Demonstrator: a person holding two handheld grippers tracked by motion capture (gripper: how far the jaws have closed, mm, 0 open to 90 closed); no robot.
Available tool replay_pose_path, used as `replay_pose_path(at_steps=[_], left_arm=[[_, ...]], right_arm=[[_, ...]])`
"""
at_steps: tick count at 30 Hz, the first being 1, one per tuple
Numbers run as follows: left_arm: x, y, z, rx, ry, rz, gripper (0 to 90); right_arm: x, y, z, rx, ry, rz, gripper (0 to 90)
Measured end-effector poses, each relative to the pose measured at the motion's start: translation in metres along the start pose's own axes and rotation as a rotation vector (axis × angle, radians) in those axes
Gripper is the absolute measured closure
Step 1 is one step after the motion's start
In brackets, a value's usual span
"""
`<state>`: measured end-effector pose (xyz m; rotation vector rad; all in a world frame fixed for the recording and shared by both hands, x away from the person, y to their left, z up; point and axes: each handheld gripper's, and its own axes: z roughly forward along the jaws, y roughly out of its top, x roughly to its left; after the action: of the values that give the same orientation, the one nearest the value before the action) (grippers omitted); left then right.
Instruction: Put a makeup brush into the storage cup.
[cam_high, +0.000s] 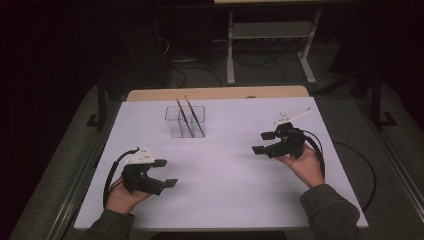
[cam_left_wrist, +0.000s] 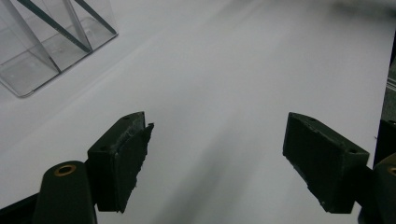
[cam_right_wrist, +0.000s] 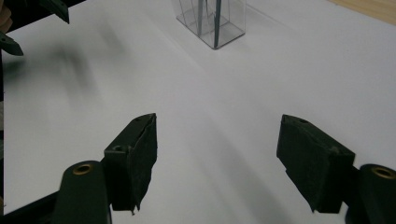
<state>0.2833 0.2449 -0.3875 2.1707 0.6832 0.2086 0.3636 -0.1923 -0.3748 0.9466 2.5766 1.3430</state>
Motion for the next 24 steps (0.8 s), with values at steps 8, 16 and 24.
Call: replay_pose_path(at_steps=[8, 16, 24], left_arm=[[0.001, -0.001, 0.0, 0.0, 0.005, -0.004, 21.3], [0.002, -0.001, -0.001, -0.003, 0.009, -0.009, 21.1], [0.002, -0.001, -0.001, -0.006, 0.013, -0.009, 21.1]], right_arm=[[0.0, -0.01, -0.003, 0.001, -0.005, 0.014, 27.7], [0.0, -0.018, -0.006, -0.003, -0.008, 0.018, 27.5], [0.003, -0.027, -0.01, -0.005, -0.01, 0.023, 26.8]])
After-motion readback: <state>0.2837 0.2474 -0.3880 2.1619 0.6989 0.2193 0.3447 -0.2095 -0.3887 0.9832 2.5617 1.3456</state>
